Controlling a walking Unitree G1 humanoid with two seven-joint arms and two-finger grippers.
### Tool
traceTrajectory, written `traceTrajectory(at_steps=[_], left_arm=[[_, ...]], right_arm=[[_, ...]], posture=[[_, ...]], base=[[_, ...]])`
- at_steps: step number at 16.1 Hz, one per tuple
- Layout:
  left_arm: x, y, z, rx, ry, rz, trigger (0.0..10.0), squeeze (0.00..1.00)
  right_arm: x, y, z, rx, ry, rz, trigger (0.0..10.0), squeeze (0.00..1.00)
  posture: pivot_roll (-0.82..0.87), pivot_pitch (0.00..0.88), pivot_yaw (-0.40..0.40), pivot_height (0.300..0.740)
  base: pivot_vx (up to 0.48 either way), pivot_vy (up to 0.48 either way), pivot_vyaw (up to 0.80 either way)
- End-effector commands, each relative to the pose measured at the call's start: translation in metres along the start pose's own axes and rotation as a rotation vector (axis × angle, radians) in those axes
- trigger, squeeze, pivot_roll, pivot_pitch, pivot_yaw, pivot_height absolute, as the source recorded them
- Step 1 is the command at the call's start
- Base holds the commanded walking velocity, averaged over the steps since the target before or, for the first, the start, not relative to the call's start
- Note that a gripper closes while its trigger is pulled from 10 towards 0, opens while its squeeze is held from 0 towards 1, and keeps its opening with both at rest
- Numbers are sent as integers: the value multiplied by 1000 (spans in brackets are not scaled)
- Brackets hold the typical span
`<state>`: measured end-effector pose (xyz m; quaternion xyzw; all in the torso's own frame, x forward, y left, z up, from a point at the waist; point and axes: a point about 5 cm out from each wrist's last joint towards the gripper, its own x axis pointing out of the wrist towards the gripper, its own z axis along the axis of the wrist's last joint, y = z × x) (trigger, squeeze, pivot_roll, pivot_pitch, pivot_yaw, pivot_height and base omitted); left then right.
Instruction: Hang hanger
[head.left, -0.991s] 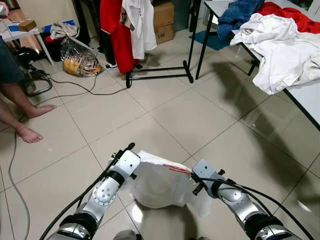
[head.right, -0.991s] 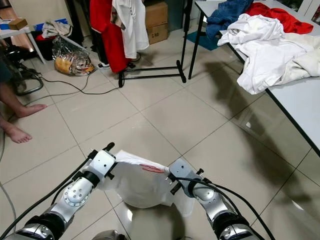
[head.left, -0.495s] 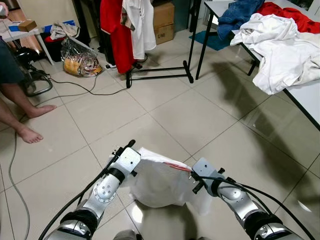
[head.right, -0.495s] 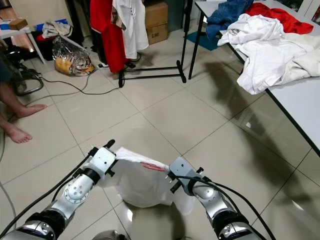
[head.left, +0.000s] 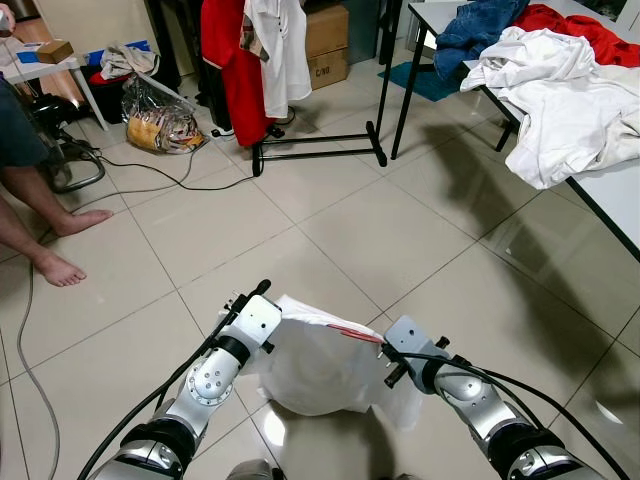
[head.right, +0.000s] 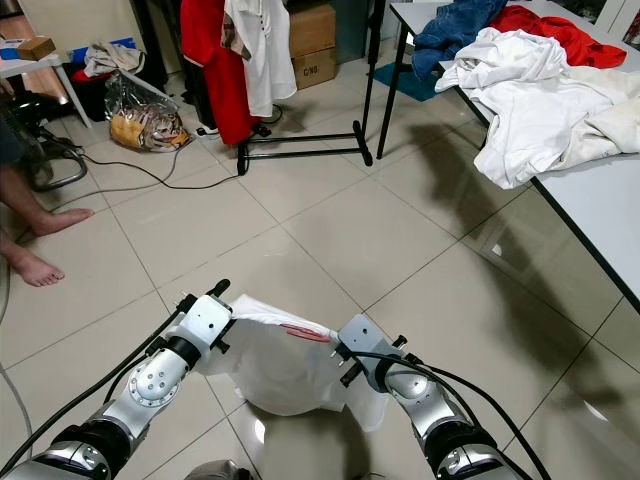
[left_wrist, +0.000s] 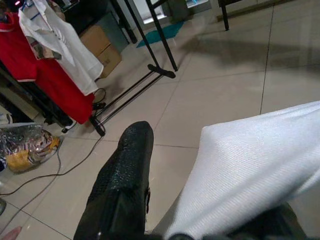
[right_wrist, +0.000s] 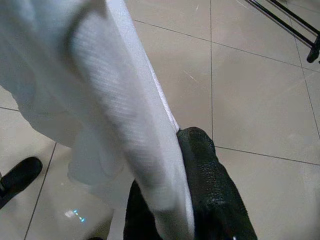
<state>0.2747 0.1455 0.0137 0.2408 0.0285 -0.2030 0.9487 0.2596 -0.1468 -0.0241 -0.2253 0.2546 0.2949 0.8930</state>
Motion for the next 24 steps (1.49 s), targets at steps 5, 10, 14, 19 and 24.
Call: traceTrajectory(at_steps=[5, 10, 14, 19, 24], left_arm=[[4, 12, 6, 5, -31, 50, 10000, 86], [3, 8, 9, -18, -68, 7, 10000, 1000], [2, 6, 9, 28, -74, -4, 10000, 1000], [-10, -13, 2, -69, -68, -146, 10000, 0], [-12, 14, 6, -42, -123, 14, 10000, 0]], right_arm=[[-2, -8, -4, 32, 34, -32, 0, 0], [-1, -8, -4, 31, 31, -30, 0, 0], [-1, -7, -4, 28, 33, -32, 0, 0], [-1, -19, 0, 41, 36, -134, 0, 0], [2, -18, 7, 56, 0, -119, 0, 0]], posture=[[132, 0, 30, 740], [134, 0, 30, 740], [138, 0, 32, 740], [142, 0, 38, 740], [153, 0, 38, 740]], base=[[0, 0, 0], [0, 0, 0], [0, 0, 0], [0, 0, 0], [0, 0, 0]])
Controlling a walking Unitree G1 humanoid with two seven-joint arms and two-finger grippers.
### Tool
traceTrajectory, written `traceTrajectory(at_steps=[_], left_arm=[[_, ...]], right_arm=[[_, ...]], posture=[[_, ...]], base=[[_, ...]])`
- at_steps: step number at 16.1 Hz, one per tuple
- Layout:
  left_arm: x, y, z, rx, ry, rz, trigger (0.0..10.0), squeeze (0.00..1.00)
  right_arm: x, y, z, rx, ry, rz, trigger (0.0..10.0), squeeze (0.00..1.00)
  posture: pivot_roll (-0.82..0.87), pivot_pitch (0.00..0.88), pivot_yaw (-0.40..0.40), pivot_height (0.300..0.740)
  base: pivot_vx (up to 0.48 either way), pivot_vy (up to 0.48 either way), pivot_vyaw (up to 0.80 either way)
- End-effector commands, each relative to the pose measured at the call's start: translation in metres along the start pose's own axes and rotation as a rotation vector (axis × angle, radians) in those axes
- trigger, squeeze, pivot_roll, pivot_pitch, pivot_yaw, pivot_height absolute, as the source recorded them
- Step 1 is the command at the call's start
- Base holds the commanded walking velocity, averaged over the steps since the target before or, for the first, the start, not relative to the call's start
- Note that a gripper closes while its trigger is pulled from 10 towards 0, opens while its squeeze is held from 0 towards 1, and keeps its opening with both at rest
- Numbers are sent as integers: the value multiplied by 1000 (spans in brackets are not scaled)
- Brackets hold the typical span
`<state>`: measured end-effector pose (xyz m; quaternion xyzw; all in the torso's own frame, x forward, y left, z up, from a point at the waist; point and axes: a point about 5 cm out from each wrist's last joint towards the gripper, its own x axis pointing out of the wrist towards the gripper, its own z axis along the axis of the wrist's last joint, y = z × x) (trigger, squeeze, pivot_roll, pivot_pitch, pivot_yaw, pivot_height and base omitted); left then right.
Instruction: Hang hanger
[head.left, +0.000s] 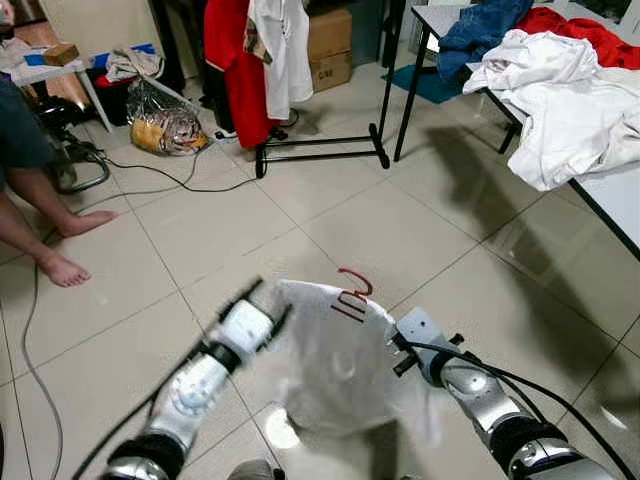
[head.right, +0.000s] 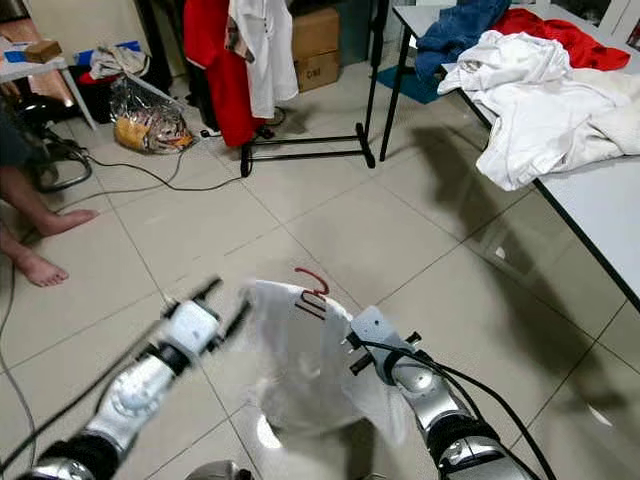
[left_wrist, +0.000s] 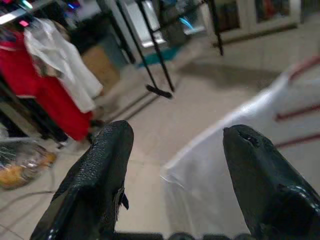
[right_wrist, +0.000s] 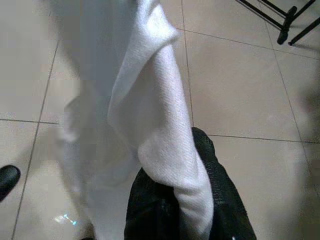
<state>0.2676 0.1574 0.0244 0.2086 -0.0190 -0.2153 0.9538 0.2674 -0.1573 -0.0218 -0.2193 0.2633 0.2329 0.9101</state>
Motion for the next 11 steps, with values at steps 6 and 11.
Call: traceTrajectory(at_steps=[6, 11], left_arm=[[7, 14, 8, -131, -39, 84, 10000, 0], [0, 9, 11, -383, -84, 160, 10000, 0]], right_arm=[[4, -4, 14, 41, -52, -22, 0, 0], [5, -28, 32, 269, -133, -230, 3020, 0]], posture=[[149, 0, 40, 740], [151, 0, 42, 740]], base=[[0, 0, 0], [0, 0, 0]])
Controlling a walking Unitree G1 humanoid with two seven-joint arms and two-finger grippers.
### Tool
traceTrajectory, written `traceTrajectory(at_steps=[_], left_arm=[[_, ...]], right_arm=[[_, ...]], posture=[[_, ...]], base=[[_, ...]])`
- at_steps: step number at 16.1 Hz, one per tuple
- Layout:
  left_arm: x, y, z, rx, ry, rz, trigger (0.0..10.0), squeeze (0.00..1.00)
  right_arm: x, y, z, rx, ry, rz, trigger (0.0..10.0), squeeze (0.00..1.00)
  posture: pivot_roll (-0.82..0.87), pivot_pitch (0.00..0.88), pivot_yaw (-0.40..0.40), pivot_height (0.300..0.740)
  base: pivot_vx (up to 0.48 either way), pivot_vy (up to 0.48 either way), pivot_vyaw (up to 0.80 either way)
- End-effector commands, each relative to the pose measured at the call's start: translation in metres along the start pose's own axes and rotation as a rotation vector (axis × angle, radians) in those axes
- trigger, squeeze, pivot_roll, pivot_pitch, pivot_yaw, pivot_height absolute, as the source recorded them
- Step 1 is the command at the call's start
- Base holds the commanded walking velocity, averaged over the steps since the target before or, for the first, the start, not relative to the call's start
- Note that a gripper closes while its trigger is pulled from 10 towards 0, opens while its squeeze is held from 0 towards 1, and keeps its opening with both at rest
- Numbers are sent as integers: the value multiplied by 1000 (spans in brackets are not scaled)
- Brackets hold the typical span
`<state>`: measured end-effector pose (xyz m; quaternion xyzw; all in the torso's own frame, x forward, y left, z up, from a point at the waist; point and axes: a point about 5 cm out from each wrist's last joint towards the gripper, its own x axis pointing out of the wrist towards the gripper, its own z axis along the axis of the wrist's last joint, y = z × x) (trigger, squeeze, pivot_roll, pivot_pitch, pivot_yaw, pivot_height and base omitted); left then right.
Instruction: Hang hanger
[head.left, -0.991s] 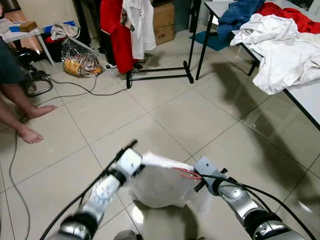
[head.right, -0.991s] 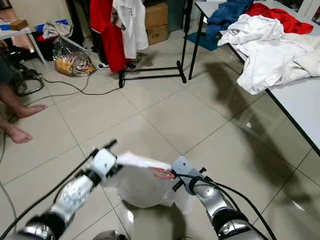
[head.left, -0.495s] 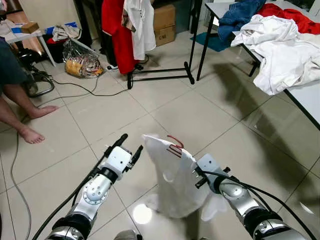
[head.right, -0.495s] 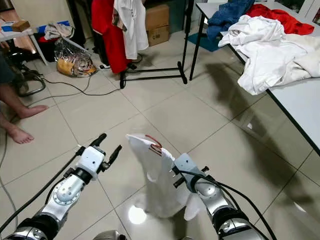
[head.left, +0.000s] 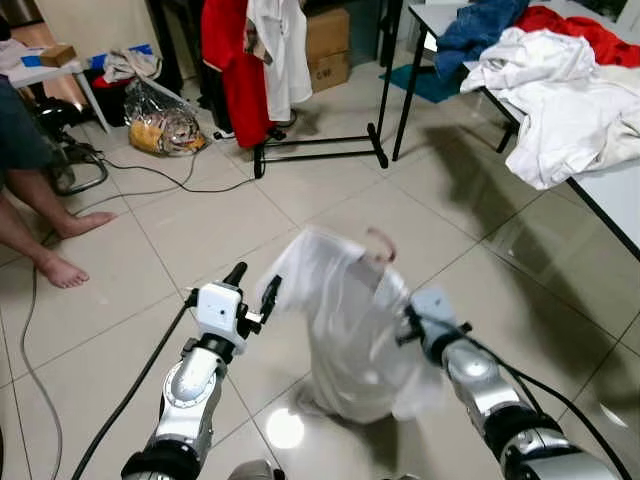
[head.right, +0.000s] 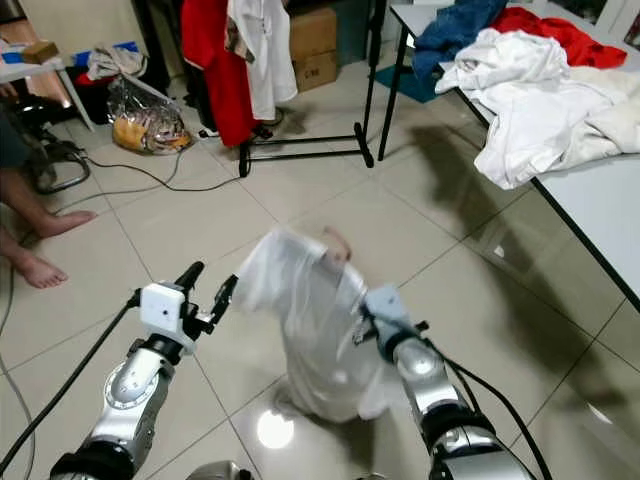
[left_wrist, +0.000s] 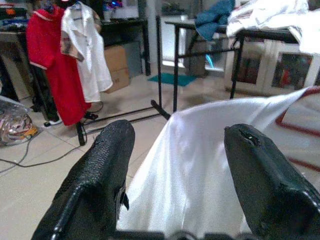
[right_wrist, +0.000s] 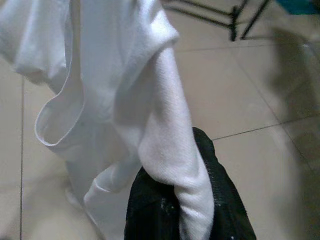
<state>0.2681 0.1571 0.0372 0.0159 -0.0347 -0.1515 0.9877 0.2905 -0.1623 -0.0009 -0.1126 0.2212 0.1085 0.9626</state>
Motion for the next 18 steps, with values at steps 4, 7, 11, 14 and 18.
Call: traceTrajectory(at_steps=[4, 7, 11, 14, 18], left_arm=[[-1, -4, 8, -47, -36, 6, 10000, 0], [-1, -6, 19, -89, -80, 51, 10000, 0], [-2, -8, 28, -119, -119, 143, 10000, 0], [-4, -11, 35, -142, -141, 187, 10000, 0], [-12, -13, 37, -113, -130, 226, 10000, 0]], right_arm=[[6, -14, 19, 225, -52, -159, 4706, 0], [6, -20, 51, 329, -241, -199, 10000, 0], [-3, -25, 85, 329, -447, -227, 10000, 0], [-12, -28, 97, 283, -522, -245, 10000, 0], [-20, -7, 85, 95, -463, -132, 10000, 0]], posture=[[163, 0, 35, 740], [160, 0, 32, 740], [154, 0, 31, 740], [160, 3, 26, 740], [168, 6, 11, 740]], base=[[0, 0, 0], [0, 0, 0], [0, 0, 0], [0, 0, 0], [0, 0, 0]])
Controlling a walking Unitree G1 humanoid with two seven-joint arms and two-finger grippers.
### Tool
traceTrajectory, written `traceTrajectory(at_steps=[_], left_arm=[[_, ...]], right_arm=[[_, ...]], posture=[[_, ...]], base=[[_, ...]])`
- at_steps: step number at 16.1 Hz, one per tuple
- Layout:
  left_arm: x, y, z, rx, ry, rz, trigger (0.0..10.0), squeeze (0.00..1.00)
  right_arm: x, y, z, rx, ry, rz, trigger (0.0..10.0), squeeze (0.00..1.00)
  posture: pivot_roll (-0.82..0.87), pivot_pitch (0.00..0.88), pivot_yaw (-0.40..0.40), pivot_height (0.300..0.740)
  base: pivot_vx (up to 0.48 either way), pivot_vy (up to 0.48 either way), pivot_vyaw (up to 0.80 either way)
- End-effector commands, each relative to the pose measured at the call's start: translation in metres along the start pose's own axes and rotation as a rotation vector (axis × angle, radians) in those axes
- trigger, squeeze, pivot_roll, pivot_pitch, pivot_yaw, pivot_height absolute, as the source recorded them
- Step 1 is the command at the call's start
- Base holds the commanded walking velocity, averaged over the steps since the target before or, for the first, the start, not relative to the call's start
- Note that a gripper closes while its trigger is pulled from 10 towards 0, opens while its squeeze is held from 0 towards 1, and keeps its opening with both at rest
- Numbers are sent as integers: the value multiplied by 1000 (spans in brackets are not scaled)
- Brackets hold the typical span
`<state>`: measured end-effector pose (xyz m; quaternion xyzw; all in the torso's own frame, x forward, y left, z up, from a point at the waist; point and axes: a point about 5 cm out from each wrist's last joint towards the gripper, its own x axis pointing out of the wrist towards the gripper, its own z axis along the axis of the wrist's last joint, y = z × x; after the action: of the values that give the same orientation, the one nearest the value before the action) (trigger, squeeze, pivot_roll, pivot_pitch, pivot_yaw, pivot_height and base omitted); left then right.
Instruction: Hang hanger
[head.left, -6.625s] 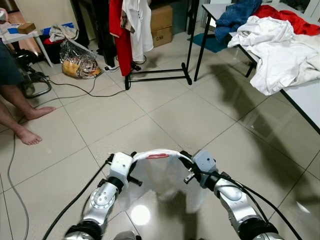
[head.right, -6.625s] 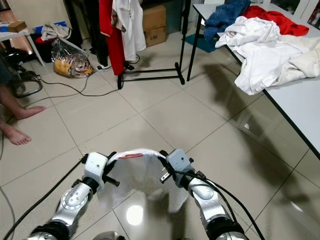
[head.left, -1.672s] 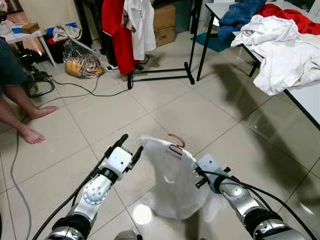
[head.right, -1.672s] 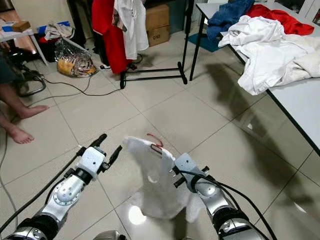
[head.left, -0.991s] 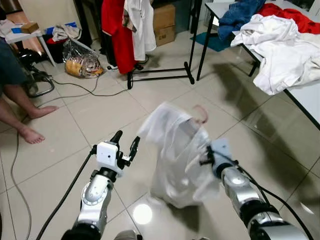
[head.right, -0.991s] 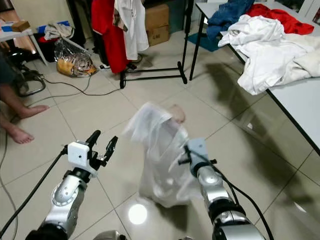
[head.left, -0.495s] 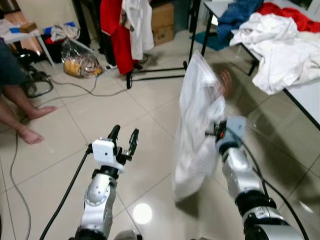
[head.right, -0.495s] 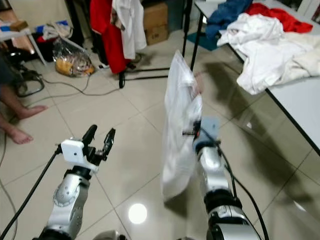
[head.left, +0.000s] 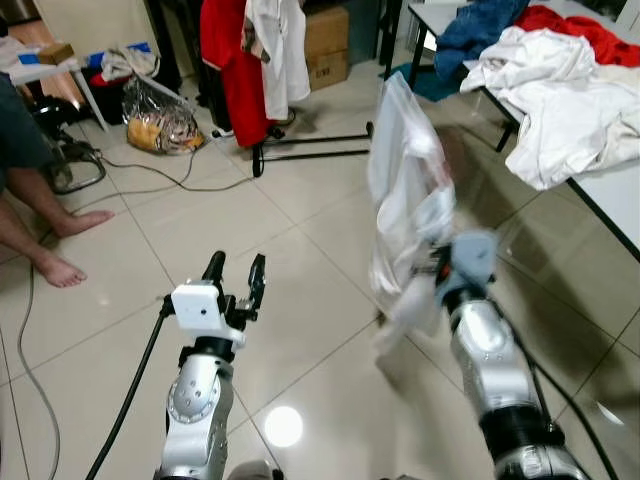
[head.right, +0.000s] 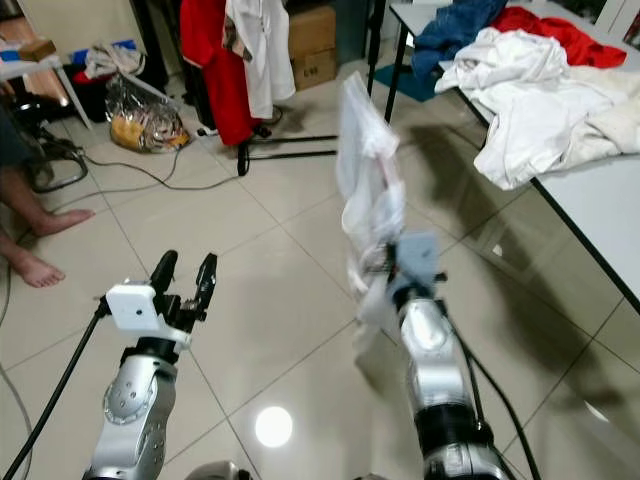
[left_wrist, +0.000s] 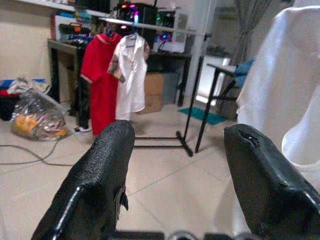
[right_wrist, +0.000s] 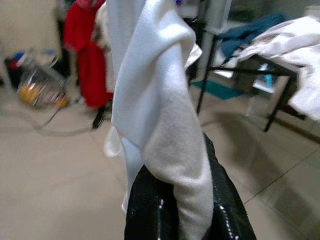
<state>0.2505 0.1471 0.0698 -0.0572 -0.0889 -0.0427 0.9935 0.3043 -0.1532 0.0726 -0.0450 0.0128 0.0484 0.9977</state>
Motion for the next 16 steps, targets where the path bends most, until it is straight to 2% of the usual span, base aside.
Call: traceTrajectory(at_steps=[1, 3, 6, 9, 16], left_arm=[[-2, 0, 4, 19, -5, 12, 10000, 0], [-7, 2, 3, 50, 17, 43, 10000, 0], [-13, 4, -1, 65, 41, 79, 10000, 0], [-14, 1, -1, 102, 53, 63, 10000, 0], [-19, -3, -5, 115, 73, 54, 10000, 0]], right_arm=[[0, 3, 8, -52, -27, 37, 10000, 0], [-11, 3, -5, -140, 43, 67, 10000, 0], [-20, 3, -11, -174, 82, 85, 10000, 0], [-24, 2, -13, -179, 94, 76, 10000, 0], [-33, 0, -19, -159, 99, 67, 10000, 0]], posture=[[170, 7, 9, 740], [175, 11, 2, 740], [181, 9, -7, 740], [188, 8, -18, 740], [215, 7, -26, 740]], base=[[0, 0, 0], [0, 0, 0], [0, 0, 0], [0, 0, 0], [0, 0, 0]])
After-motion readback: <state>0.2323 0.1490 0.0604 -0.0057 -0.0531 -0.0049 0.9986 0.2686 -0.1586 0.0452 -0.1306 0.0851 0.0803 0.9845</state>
